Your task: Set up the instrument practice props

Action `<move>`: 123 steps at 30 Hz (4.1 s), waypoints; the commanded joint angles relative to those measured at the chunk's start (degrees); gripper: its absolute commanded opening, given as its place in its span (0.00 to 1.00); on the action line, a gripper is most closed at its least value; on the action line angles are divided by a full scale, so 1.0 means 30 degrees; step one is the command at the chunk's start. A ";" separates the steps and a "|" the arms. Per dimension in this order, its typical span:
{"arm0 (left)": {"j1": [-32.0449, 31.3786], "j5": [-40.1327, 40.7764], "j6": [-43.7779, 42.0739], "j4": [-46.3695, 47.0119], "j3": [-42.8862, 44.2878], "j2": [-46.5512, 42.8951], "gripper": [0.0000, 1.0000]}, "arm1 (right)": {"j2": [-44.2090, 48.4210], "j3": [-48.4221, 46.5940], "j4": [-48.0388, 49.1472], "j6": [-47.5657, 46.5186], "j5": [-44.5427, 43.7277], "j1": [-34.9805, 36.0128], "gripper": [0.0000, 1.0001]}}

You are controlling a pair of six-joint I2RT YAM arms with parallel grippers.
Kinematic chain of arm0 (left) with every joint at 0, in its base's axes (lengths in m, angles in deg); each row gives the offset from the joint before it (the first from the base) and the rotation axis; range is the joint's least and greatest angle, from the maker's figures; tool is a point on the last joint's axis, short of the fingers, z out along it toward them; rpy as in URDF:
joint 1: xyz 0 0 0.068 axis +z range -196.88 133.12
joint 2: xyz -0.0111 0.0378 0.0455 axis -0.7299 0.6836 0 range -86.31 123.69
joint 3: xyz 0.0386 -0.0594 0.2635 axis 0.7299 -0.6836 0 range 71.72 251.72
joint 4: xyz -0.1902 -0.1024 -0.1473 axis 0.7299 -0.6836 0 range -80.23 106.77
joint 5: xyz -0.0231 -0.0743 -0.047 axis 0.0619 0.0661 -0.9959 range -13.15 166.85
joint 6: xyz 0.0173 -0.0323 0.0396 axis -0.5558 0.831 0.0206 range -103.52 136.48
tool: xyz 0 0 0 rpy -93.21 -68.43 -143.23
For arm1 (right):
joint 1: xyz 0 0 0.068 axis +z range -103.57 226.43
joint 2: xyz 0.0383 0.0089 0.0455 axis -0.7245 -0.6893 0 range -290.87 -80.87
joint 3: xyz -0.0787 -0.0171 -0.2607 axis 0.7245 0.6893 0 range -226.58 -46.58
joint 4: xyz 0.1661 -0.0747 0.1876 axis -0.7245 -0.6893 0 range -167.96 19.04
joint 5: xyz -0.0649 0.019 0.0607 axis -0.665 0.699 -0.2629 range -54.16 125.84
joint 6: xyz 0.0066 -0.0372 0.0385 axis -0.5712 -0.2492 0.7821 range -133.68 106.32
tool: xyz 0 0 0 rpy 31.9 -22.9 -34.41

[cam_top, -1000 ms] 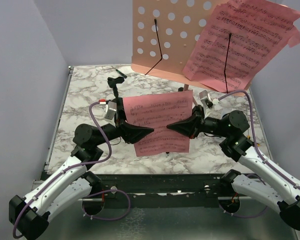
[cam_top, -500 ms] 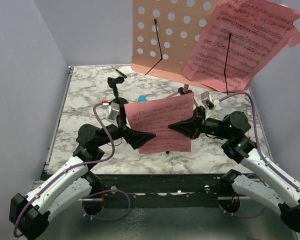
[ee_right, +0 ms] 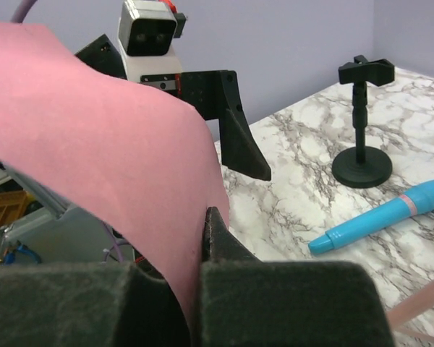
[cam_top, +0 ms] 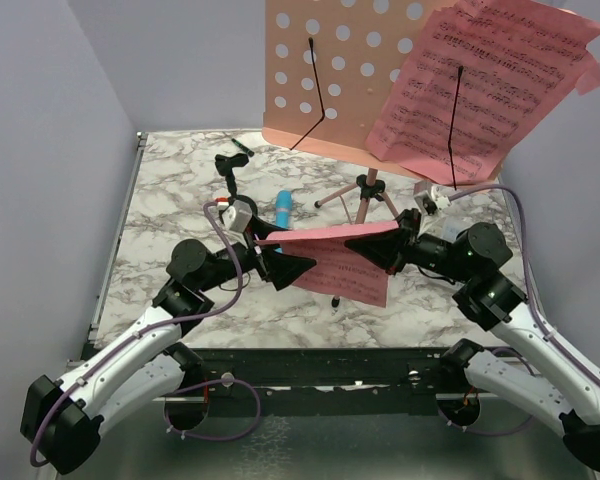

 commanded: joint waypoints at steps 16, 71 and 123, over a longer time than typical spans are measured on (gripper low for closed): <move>0.1950 0.4732 0.2152 -0.1460 -0.1898 0.2231 0.99 | 0.3011 -0.1494 -0.4704 -0.1223 -0.5106 0.0062 0.01; 0.4751 0.1470 0.0761 -0.0859 -0.1505 -0.4550 0.98 | 0.0062 0.0449 -0.9584 0.5424 -0.3988 0.0062 0.01; 0.4751 0.2147 0.0641 -0.3097 0.0166 -0.2401 0.94 | 0.1290 -0.2803 -0.8541 -0.1406 0.2413 0.0062 0.01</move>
